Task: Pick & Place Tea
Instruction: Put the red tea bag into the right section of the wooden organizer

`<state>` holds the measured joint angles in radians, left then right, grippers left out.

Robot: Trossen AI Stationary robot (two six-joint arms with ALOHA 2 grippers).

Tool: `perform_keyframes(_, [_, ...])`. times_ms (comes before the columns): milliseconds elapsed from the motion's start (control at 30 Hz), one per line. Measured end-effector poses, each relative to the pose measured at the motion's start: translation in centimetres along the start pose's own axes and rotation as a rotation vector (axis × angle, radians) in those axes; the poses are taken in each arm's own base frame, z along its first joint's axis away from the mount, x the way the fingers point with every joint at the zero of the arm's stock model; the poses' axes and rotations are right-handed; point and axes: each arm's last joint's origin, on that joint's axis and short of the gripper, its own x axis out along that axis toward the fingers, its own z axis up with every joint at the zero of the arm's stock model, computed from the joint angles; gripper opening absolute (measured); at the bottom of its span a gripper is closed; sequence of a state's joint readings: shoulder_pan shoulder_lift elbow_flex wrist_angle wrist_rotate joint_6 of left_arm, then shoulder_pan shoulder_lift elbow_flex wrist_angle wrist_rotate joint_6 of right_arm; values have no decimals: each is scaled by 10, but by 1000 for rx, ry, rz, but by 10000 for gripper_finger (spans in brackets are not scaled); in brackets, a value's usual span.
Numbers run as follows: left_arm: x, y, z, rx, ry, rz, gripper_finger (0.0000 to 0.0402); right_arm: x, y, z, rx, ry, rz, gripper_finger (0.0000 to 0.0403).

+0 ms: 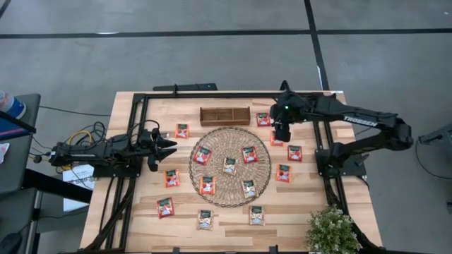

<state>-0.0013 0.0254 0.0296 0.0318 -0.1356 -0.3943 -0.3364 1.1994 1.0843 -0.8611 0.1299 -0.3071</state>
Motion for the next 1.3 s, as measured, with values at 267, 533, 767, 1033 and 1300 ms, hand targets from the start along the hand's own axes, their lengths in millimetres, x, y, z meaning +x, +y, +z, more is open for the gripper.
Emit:
perform_keyframes(267, [0, 0, 0, -35, 0, -1, 154, 14, 4, 3, 98, 60, -27, 320])
perform_keyframes(533, [0, 0, 0, -44, 0, -1, 154, 16, 15, 4, 151, 92, -42, 343])
perform_keyframes(767, [0, 0, 0, -44, 0, -1, 154, 11, 8, 8, 167, 79, -92, 350])
perform_keyframes(1033, [0, 0, 0, -44, 0, -1, 154, 9, 10, 5, 169, 103, 27, 350])
perform_keyframes(1300, [0, 0, 0, -44, 0, -1, 154, 15, 3, 5, 193, 116, 2, 343])
